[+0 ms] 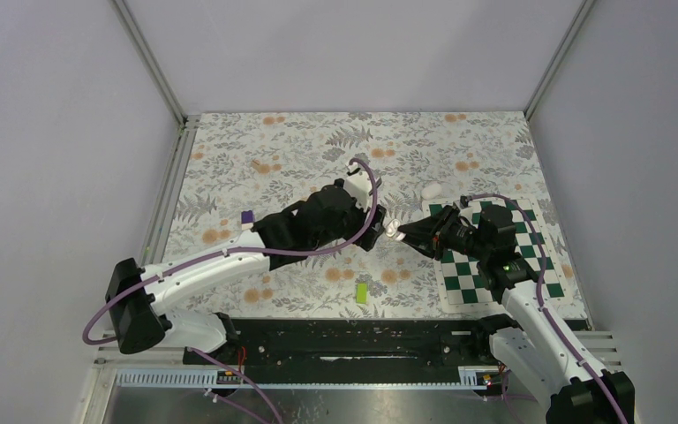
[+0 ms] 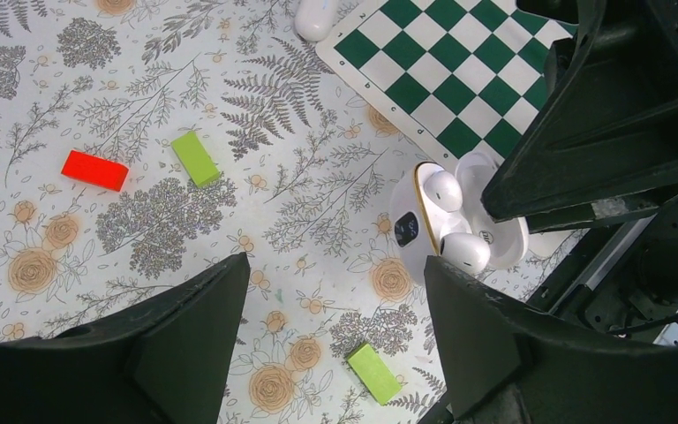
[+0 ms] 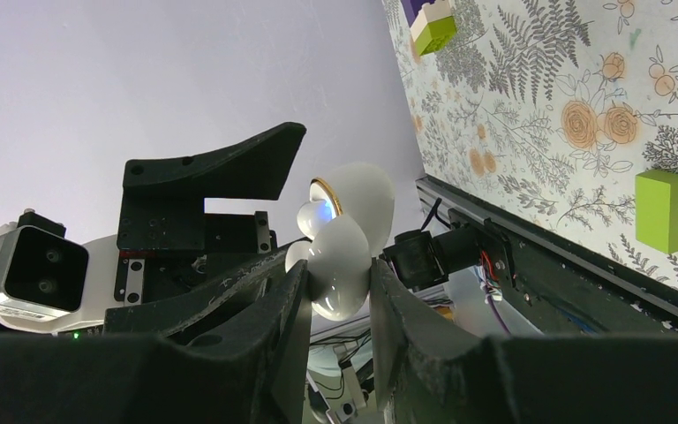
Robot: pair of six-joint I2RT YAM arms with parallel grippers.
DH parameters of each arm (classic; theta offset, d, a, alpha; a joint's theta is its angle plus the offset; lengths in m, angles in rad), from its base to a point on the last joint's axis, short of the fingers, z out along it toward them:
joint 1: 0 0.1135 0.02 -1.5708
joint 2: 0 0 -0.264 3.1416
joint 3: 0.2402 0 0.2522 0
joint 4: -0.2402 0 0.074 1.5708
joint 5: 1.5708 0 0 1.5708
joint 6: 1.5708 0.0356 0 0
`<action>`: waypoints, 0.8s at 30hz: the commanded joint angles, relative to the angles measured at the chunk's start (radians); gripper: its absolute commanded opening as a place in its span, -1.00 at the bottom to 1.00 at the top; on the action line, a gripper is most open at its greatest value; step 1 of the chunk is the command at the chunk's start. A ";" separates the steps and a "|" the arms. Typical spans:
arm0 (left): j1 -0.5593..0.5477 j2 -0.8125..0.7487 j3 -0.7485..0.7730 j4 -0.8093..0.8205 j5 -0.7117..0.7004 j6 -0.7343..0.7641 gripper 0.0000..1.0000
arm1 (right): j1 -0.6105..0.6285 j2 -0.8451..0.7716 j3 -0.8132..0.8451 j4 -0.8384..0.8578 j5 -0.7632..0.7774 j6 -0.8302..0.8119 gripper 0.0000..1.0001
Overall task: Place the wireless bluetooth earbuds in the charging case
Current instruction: Adjust the right earbud in the right side groove of the charging case.
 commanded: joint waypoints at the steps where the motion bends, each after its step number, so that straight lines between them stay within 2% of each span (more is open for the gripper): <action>1: 0.003 0.029 0.048 0.059 0.032 -0.017 0.47 | 0.006 -0.014 0.022 0.028 -0.018 -0.009 -1.00; 15: 0.002 0.063 0.087 0.045 0.011 -0.026 0.44 | 0.006 -0.021 0.019 0.026 -0.018 -0.012 -1.00; 21: 0.005 0.001 0.073 -0.025 -0.169 -0.132 0.45 | 0.007 -0.027 0.014 0.029 -0.022 -0.008 -1.00; 24: 0.007 -0.024 0.083 -0.079 -0.191 -0.187 0.46 | 0.006 -0.025 0.010 0.030 -0.023 -0.009 -1.00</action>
